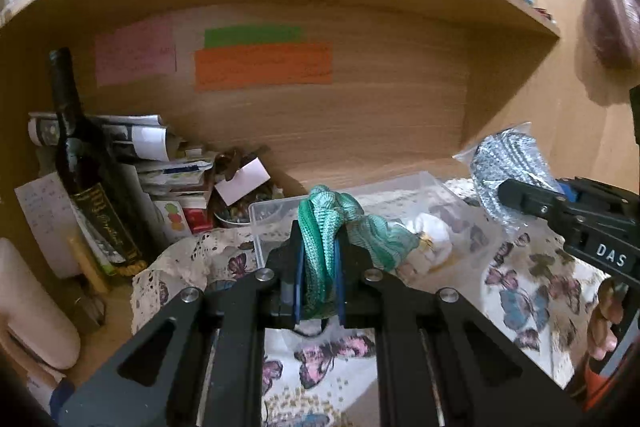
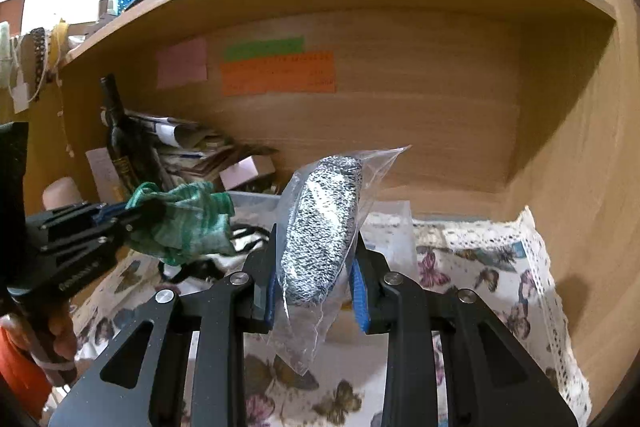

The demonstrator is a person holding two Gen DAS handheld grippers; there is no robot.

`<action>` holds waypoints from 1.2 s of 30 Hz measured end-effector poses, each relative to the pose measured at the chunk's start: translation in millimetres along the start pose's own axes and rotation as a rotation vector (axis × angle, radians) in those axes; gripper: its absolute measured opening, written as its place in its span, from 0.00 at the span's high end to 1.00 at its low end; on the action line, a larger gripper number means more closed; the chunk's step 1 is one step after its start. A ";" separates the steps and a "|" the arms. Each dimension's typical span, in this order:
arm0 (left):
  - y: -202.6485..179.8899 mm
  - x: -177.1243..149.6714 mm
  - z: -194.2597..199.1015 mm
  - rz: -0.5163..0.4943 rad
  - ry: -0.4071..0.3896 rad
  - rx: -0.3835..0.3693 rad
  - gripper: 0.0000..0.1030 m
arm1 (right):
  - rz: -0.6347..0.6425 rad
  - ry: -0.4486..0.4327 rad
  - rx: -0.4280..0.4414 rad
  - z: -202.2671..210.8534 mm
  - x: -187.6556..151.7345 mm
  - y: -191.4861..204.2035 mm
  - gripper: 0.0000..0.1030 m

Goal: Organize soft objects
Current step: 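Carry the green cloth and bagged item into the clear box and open both grippers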

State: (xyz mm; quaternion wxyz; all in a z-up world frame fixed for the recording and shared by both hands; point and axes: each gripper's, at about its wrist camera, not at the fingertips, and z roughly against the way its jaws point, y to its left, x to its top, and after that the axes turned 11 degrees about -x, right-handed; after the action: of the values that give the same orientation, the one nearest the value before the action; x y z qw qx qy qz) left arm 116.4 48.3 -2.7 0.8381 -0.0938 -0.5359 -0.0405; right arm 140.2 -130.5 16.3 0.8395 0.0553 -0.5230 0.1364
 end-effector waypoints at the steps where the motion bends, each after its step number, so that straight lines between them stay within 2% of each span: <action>1: 1.2 0.3 -5.2 0.009 0.006 -0.002 0.89 | 0.000 0.006 0.000 -5.2 1.9 1.3 0.75; 7: 8.0 -4.5 -40.1 0.038 0.050 0.017 0.89 | 0.026 0.086 0.011 -44.5 0.6 14.4 0.75; 13: 13.3 -14.8 -66.9 0.058 0.120 -0.027 0.89 | 0.079 0.182 0.020 -80.5 -15.3 32.5 0.75; 20: 9.7 -26.5 -86.9 0.051 0.196 -0.041 0.88 | 0.131 0.252 -0.012 -97.2 -26.4 39.4 0.72; 23: 8.4 -27.7 -85.4 0.054 0.206 -0.051 0.80 | 0.130 0.247 -0.017 -92.9 -25.0 36.7 0.63; 25: 8.6 -28.4 -82.9 0.066 0.212 -0.059 0.73 | 0.129 0.236 -0.024 -89.5 -23.7 36.1 0.47; 27: 9.8 -27.6 -78.8 0.080 0.206 -0.066 0.64 | 0.132 0.210 -0.047 -82.0 -21.4 35.2 0.39; 31: 9.9 -24.3 -63.8 0.095 0.175 -0.072 0.53 | 0.110 0.142 -0.068 -59.4 -14.4 30.1 0.24; 33: 7.9 -21.9 -53.1 0.090 0.153 -0.070 0.45 | 0.099 0.111 -0.068 -47.1 -11.6 27.1 0.24; 36: 3.7 -18.9 -35.6 0.078 0.112 -0.059 0.43 | 0.083 0.065 -0.058 -27.2 -7.3 23.1 0.23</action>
State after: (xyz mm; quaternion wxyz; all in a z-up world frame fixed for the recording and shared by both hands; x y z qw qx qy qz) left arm 140.8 44.1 -34.8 0.8645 -0.1369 -0.4828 -0.0291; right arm 154.0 -103.2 -3.5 0.8508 0.0047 -0.5011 0.1578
